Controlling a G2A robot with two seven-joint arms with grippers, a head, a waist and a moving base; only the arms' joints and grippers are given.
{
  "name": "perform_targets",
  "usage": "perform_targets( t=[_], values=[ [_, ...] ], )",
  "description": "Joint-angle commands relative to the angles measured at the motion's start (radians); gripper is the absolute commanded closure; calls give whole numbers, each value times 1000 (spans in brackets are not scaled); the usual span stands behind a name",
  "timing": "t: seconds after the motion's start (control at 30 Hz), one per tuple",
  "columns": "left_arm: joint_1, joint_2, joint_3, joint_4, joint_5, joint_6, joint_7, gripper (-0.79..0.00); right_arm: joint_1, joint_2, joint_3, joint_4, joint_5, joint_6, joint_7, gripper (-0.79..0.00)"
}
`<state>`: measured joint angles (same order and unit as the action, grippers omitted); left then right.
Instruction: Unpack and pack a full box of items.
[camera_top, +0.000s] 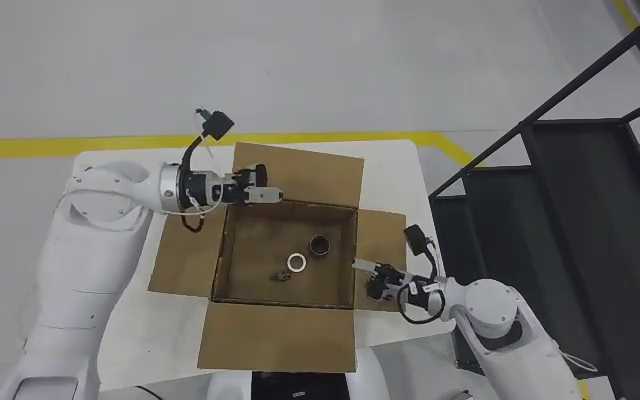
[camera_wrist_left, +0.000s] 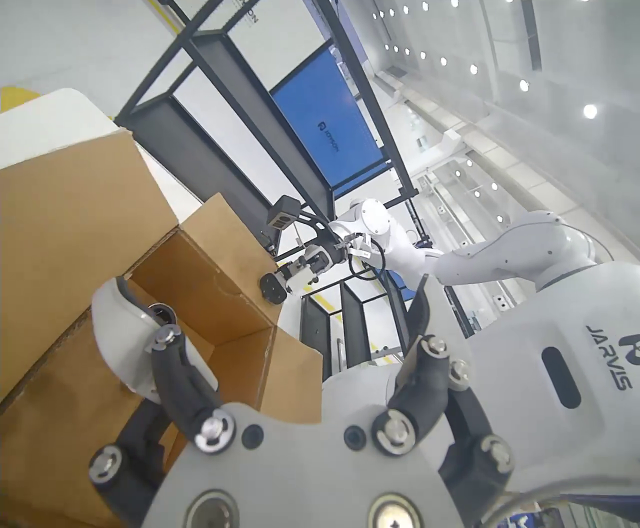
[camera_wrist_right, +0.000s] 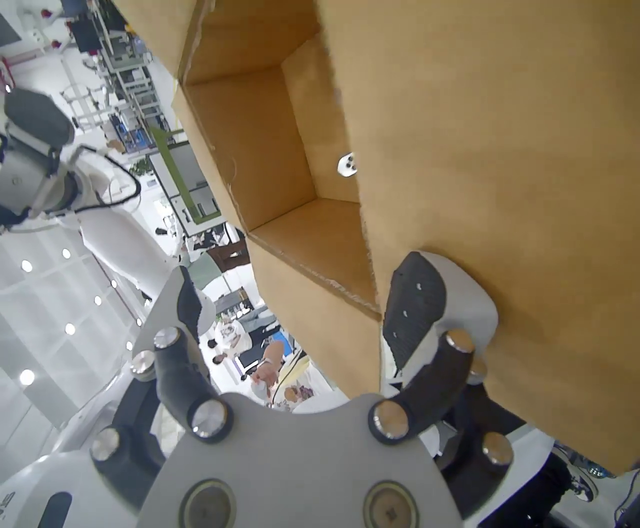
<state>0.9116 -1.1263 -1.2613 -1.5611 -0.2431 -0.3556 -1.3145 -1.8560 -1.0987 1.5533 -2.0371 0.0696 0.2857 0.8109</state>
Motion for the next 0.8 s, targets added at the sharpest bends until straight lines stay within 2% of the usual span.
perform_targets(
  t=[0.0,0.17,0.3,0.77],
  values=[
    [55,15,-66,-38,7,10,-7,-785,-18,0,10,-3,-7,11,-48,-785],
    [173,40,-179,-87,-4,34,-8,-785,-33,1,5,-4,-39,36,-97,-785],
    [252,55,-245,-98,-12,42,-13,-785,-7,1,-30,24,-58,60,-107,-785],
    [382,81,-316,-130,-40,43,5,-785,172,-11,-168,160,-56,53,-145,-785]
  ],
)
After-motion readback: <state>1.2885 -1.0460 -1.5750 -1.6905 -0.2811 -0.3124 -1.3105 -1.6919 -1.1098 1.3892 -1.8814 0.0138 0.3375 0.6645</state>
